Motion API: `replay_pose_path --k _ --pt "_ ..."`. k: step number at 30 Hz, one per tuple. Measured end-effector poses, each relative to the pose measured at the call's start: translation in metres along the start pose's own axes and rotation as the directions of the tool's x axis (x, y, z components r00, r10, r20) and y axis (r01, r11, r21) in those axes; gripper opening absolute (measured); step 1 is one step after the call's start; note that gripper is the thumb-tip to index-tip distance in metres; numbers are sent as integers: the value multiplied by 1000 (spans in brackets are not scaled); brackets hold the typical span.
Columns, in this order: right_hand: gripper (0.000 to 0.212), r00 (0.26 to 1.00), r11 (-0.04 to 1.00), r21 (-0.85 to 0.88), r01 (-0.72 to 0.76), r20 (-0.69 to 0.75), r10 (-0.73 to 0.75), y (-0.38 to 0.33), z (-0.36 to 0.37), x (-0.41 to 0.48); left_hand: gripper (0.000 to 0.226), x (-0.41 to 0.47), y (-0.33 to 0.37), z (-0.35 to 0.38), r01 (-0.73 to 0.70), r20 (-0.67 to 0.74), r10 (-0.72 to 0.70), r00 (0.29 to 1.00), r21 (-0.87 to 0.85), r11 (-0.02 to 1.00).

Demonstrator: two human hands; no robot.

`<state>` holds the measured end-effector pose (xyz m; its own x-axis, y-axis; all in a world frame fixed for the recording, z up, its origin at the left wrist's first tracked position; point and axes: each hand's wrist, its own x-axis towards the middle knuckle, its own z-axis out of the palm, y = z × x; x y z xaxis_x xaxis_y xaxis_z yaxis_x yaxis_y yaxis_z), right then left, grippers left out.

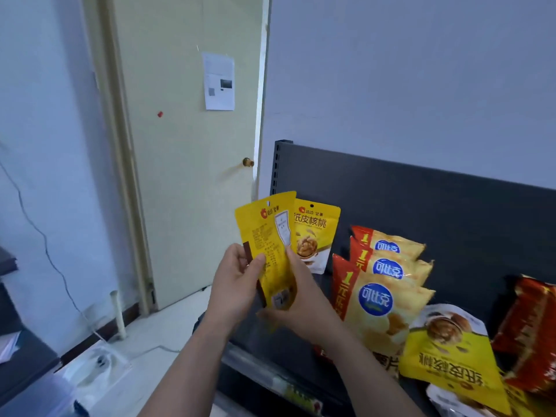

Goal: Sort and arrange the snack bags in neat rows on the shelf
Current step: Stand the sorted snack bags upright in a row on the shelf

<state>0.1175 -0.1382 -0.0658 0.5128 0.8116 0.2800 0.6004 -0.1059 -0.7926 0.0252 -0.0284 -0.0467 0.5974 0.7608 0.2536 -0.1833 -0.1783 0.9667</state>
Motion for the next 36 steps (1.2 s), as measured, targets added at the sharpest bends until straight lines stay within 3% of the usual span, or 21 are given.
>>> replay_pose_path --k 2,5,8,10,13,18,22,30,36 --pt "112 1000 1000 16 2 -23 -2 12 7 15 15 19 -10 1 17 100 -21 995 44 999" --pt "102 998 1000 -15 7 -56 -8 35 20 35 7 42 -24 4 -54 230 15 973 162 985" --pt "65 967 995 66 -73 -241 87 49 32 48 5 61 -42 6 -110 405 40 913 151 982" --pt "40 886 967 185 -177 -398 239 57 38 54 5 75 -58 5 -120 478 21 878 179 976" --pt "28 775 942 189 -277 -536 336 80 45 58 18 92 -88 1 -90 467 -41 883 255 963" --pt "28 737 943 190 -273 -589 333 97 45 65 52 117 -136 2 -21 547 -129 827 260 965" --pt "19 618 892 296 -342 -645 450 112 43 70 41 121 -155 16 -13 467 -167 868 358 934" --pt "60 477 825 292 -485 -702 529 149 54 82 30 135 -172 48 -61 430 -92 898 328 943" --pt "79 475 807 204 -554 -719 507 159 51 99 32 152 -185 62 -102 438 -42 898 300 948"
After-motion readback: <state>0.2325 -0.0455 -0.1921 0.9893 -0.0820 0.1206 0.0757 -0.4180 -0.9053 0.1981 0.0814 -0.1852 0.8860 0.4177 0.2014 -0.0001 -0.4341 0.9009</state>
